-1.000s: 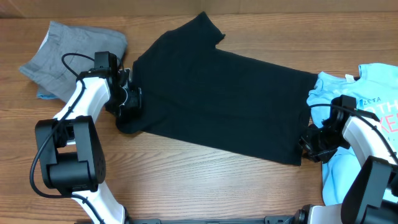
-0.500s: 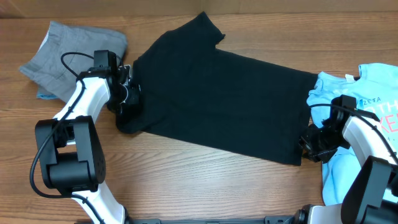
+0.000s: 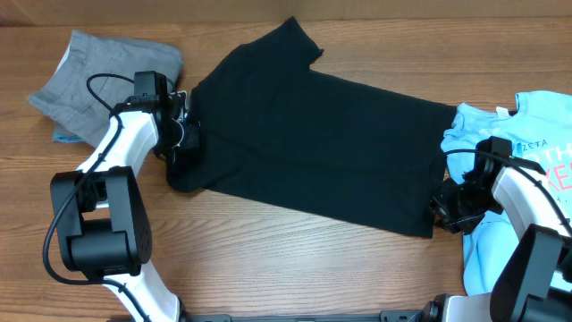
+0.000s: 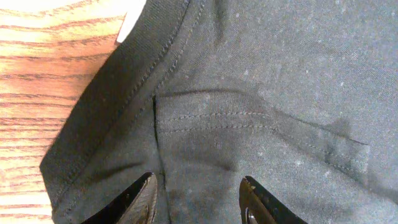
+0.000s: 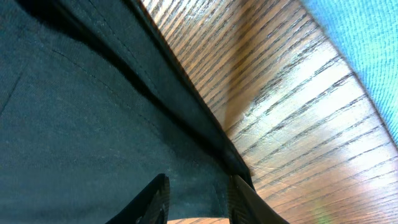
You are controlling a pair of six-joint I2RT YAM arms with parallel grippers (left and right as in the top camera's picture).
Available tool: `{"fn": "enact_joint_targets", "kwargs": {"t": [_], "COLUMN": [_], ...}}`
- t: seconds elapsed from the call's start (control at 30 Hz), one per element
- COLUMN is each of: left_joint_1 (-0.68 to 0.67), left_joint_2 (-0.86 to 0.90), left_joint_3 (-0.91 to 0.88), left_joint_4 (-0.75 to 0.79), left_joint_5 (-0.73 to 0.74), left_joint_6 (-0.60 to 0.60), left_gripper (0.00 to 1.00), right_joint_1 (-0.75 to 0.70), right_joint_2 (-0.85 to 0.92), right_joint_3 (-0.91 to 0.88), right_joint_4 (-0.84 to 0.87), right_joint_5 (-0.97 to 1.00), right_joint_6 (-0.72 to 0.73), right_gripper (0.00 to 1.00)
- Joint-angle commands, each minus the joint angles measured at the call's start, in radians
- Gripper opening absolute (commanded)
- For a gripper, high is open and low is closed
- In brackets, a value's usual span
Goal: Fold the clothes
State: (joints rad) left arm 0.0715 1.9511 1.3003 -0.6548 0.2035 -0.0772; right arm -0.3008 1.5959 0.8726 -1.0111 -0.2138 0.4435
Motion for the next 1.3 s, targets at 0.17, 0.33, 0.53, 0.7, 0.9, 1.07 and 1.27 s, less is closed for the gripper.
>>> {"fn": "enact_joint_targets", "kwargs": {"t": [0.17,0.33,0.53,0.7,0.9,1.07,1.27], "left_joint_1": [-0.001,0.002,0.008,0.008,0.008,0.006,0.006], "left_joint_2": [0.090,0.096,0.095,0.095,0.095,0.095,0.095], "left_joint_3": [-0.009,-0.008,-0.003,0.071,0.192,0.268,0.277], "left_joint_4": [0.021,0.016,0.005,-0.057,-0.147,-0.182,-0.186], "left_joint_5": [0.069,0.071,0.071,0.076,0.075,0.075,0.075], "left_joint_6": [-0.005,-0.005,-0.005,-0.005,0.014,0.022,0.029], "left_gripper": [0.35,0.20,0.11,0.09,0.08,0.09,0.11], "right_joint_1": [-0.003,-0.003,-0.003,-0.003,-0.003,-0.003,-0.003], "right_joint_2": [-0.019,-0.019,-0.019,-0.019,-0.019,-0.019,-0.019], "right_joint_3": [0.025,0.025,0.025,0.025,0.025,0.025,0.025], "right_joint_4": [0.002,0.002,-0.002,-0.003,-0.002,-0.001,-0.001], "right_joint_5": [-0.008,-0.008,-0.008,-0.008,-0.008,-0.008,-0.008], "right_joint_6": [-0.006,-0.007,-0.007,-0.007,-0.007,-0.007,-0.007], "right_gripper": [0.34,0.34,0.34,0.34,0.34,0.34,0.34]}}
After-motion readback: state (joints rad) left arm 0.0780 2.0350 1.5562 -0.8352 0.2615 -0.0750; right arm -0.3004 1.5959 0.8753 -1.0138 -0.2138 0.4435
